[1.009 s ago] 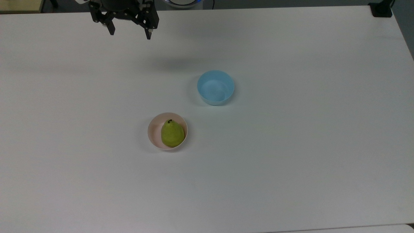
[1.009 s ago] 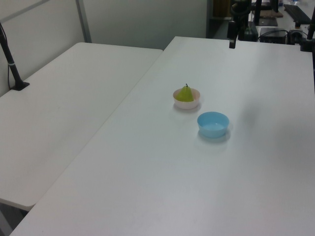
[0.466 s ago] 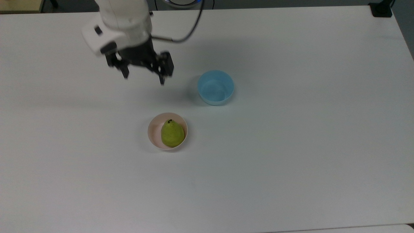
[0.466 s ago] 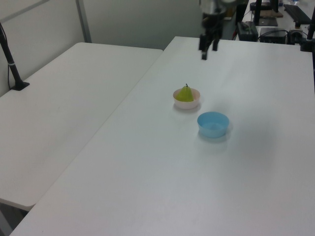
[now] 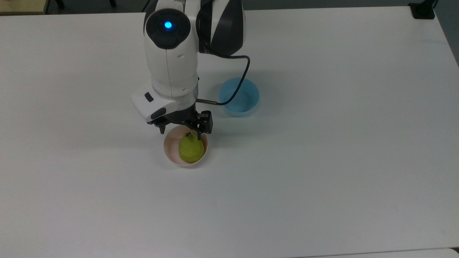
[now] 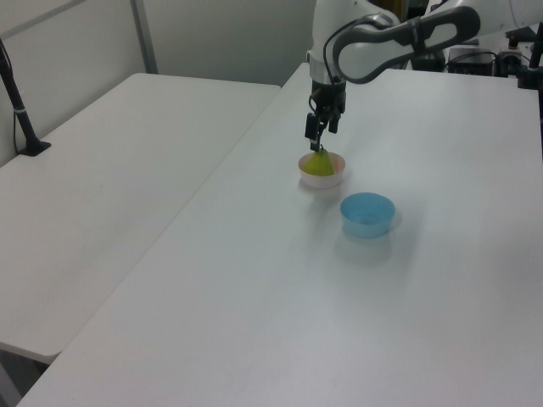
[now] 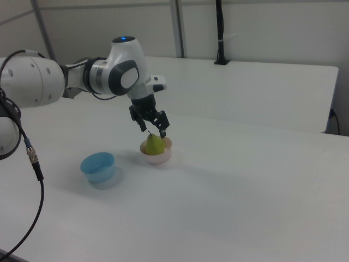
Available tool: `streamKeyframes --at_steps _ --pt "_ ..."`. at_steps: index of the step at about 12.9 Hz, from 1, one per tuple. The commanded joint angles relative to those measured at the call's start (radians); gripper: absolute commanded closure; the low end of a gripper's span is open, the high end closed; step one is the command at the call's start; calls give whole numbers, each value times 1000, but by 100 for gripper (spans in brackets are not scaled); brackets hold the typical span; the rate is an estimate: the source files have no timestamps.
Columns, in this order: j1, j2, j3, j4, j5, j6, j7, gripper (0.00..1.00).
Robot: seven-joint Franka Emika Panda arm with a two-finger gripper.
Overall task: Pick up a pear from the bowl
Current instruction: 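Lower the gripper into the pink bowl and close on the pear, then lift the pear out of the bowl and carry it away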
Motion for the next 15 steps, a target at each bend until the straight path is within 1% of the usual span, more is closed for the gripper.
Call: streamKeyframes --at_steps 1,2,4,6,7,9,10,11,12,13,15 --pt "29 60 -20 18 -4 41 2 0" --pt "29 65 -21 17 -13 41 -10 5" --pt "30 82 -20 6 -18 43 -44 12" --pt "32 94 -20 4 -21 63 -44 21" --pt "32 97 -20 1 -32 64 -45 29" --pt "33 97 -18 1 -44 64 -56 53" --pt "35 93 -18 1 -43 64 -58 63" --pt "42 76 -18 1 -41 63 -58 65" --pt "42 39 -18 -5 -38 61 -58 65" --pt "39 -13 -18 -43 -35 57 -67 65" --pt "33 -149 -18 -161 -30 51 -134 65"
